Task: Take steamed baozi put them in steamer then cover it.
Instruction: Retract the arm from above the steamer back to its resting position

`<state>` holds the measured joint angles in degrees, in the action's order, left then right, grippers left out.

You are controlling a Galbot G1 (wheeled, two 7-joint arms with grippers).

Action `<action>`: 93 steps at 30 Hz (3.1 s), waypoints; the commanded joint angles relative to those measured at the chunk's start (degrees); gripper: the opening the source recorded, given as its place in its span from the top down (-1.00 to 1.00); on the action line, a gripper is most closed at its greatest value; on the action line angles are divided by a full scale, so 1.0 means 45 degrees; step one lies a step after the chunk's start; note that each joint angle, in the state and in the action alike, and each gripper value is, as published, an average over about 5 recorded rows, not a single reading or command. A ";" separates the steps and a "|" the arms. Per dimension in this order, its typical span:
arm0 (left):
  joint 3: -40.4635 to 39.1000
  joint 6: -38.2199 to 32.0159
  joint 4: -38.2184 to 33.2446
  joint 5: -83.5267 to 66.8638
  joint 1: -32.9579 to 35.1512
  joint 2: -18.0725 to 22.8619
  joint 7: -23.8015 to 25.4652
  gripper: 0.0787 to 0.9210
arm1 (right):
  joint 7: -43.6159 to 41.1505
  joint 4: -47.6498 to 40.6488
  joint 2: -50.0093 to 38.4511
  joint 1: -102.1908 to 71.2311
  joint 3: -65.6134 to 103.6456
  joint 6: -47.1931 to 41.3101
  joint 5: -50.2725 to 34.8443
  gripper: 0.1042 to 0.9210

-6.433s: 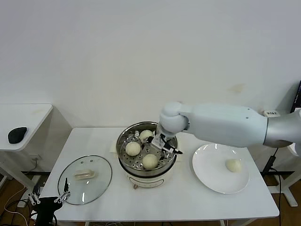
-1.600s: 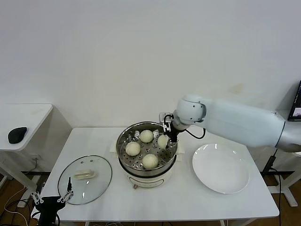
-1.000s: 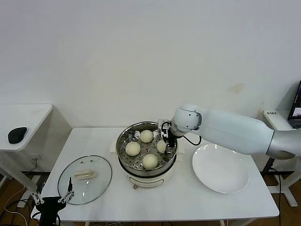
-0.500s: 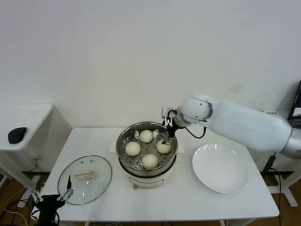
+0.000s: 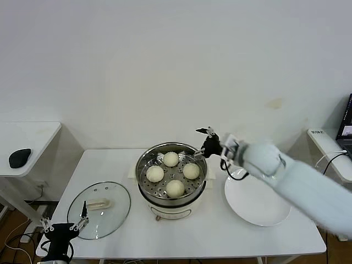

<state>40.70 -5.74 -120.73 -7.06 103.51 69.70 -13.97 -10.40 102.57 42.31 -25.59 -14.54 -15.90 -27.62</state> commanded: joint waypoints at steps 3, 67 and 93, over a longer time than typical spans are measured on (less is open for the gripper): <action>-0.0598 -0.0190 0.0780 0.1001 -0.0499 -0.0136 -0.0211 -0.77 | 0.0156 0.1105 0.4270 -1.1795 1.1454 0.5761 0.2836 -0.76; -0.1932 -0.0420 0.8667 1.6135 -0.6941 -0.1952 0.1765 -0.75 | 0.1242 0.0540 0.9534 -1.5506 1.5550 0.6261 0.6016 -0.76; -0.1781 -0.0508 0.8565 1.5307 -0.6627 -0.1716 0.0283 0.84 | 0.1153 0.0591 0.9624 -1.5626 1.5291 0.6193 0.6189 -0.76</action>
<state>31.95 -8.06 -80.05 62.03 72.71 62.05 -8.82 -5.15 104.84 85.48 -95.74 54.38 12.14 0.31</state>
